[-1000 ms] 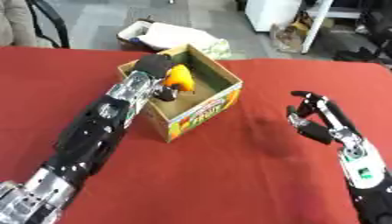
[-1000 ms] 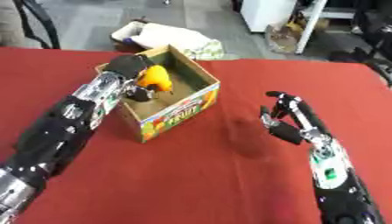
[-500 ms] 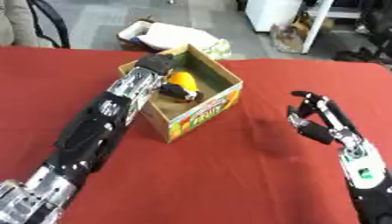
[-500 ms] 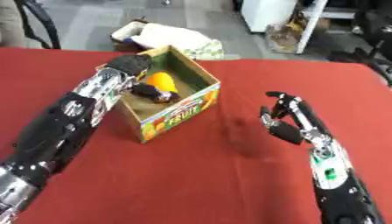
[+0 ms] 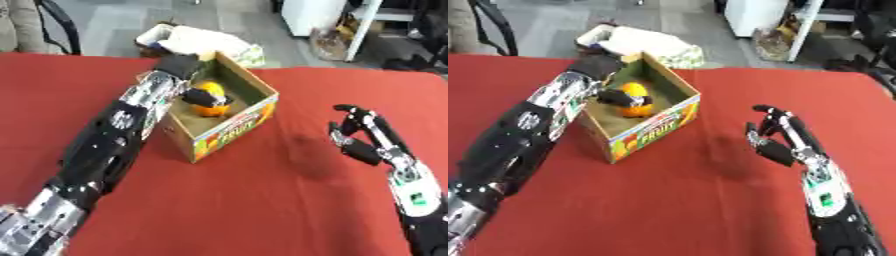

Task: Pick up objects on the table and place them in the box.

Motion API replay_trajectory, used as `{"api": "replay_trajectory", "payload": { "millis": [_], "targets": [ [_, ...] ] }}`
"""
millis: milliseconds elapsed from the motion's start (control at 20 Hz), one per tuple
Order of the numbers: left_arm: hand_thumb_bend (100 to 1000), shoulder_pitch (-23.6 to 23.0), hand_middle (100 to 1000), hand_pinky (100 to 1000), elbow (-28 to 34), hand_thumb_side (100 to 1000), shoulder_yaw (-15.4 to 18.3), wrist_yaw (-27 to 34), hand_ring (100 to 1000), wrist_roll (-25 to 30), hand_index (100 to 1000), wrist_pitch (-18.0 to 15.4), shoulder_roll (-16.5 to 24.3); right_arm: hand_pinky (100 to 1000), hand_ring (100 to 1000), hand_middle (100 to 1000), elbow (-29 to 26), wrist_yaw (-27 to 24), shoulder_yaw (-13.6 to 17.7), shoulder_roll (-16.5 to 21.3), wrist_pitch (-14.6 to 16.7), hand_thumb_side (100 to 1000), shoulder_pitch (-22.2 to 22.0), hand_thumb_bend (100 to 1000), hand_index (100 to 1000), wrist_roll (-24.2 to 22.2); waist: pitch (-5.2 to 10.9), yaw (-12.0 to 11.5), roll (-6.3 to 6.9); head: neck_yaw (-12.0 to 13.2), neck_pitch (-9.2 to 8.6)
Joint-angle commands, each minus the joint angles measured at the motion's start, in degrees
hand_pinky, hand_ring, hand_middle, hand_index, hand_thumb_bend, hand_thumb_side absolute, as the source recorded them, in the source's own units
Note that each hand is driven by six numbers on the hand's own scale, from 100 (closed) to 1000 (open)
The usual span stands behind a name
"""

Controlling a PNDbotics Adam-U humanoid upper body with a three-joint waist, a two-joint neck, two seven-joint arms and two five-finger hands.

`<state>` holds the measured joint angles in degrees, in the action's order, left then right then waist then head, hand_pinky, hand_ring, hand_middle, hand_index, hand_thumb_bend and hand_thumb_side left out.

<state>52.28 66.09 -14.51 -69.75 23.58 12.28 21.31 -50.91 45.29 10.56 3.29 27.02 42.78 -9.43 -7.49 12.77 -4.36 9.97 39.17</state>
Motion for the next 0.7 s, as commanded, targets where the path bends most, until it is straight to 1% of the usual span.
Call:
{"api": "replay_trajectory", "payload": {
  "millis": [50, 100, 150, 200, 250, 300, 350, 450, 550, 600, 650, 700],
  "targets": [
    [296, -0.2, 946, 859, 8.6, 584, 2.1, 6.0, 919, -4.5, 979, 1.1, 5.0, 594, 603, 423, -1.3, -0.3, 0.1, 1.3, 0.0, 569, 0.7, 100, 883, -0.1, 1.15, -0.3, 0.21, -0.6, -0.32],
    [239, -1.1, 931, 840, 11.8, 511, 2.8, 8.7, 900, -6.2, 971, 1.7, 6.6, 594, 604, 423, -1.3, -0.3, 0.2, 1.5, -0.1, 569, 0.7, 100, 883, 0.0, 1.20, -0.4, 0.26, -0.7, -0.28],
    [233, -2.1, 928, 837, 14.9, 501, 3.4, 11.5, 897, -7.8, 970, 2.4, 8.2, 594, 604, 423, -1.3, -0.3, 0.2, 1.6, -0.2, 569, 0.7, 100, 883, 0.0, 1.23, -0.6, 0.32, -0.9, -0.24],
    [183, -3.3, 913, 820, 18.0, 451, 4.1, 14.4, 878, -9.3, 962, 3.0, 9.7, 594, 604, 423, -1.2, -0.3, 0.2, 1.7, -0.2, 570, 0.7, 100, 883, 0.0, 1.24, -0.8, 0.37, -1.0, -0.21],
    [161, -4.6, 905, 811, 21.0, 443, 4.8, 17.1, 868, -10.6, 960, 3.7, 11.2, 594, 604, 423, -1.2, -0.3, 0.2, 1.8, -0.2, 570, 0.7, 100, 883, 0.0, 1.25, -0.9, 0.42, -1.1, -0.16],
    [120, -6.3, 896, 803, 24.0, 448, 5.5, 20.0, 859, -11.9, 956, 4.2, 12.5, 594, 604, 423, -1.2, -0.3, 0.3, 1.9, -0.2, 571, 0.7, 100, 883, 0.1, 1.27, -1.0, 0.46, -1.3, -0.07],
    [106, -8.0, 894, 801, 26.8, 448, 6.2, 22.8, 857, -13.1, 955, 4.8, 13.8, 594, 604, 423, -1.1, -0.3, 0.3, 2.0, -0.2, 571, 0.6, 100, 883, 0.1, 1.28, -1.1, 0.49, -1.4, -0.02],
    [100, -12.2, 872, 782, 32.0, 465, 7.8, 27.9, 832, -15.7, 947, 5.9, 15.7, 594, 604, 423, -1.1, -0.3, 0.4, 2.2, -0.3, 570, 0.6, 100, 883, 0.2, 1.25, -1.3, 0.53, -1.7, -0.02],
    [100, -17.1, 838, 747, 36.7, 532, 9.6, 33.3, 793, -19.2, 930, 6.9, 16.7, 594, 603, 422, -1.1, -0.4, 0.4, 2.4, -0.3, 569, 0.7, 100, 882, 0.3, 1.13, -1.4, 0.61, -1.8, -0.04],
    [100, -19.5, 815, 721, 38.6, 602, 10.4, 36.2, 768, -21.3, 919, 7.3, 16.8, 594, 604, 423, -1.1, -0.4, 0.5, 2.5, -0.4, 572, 0.7, 100, 882, 0.3, 1.08, -1.5, 0.61, -2.0, -0.04],
    [100, -22.0, 813, 719, 40.4, 603, 11.2, 39.3, 766, -23.7, 918, 7.3, 16.6, 594, 603, 423, -1.0, -0.5, 0.5, 2.6, -0.4, 572, 0.8, 100, 882, 0.3, 1.04, -1.6, 0.62, -2.1, -0.01],
    [100, -24.5, 790, 700, 42.0, 630, 12.0, 42.3, 744, -26.3, 908, 7.3, 16.4, 594, 603, 423, -1.0, -0.5, 0.5, 2.7, -0.4, 572, 0.8, 100, 882, 0.3, 0.98, -1.6, 0.62, -2.2, 0.01]
  ]
}}
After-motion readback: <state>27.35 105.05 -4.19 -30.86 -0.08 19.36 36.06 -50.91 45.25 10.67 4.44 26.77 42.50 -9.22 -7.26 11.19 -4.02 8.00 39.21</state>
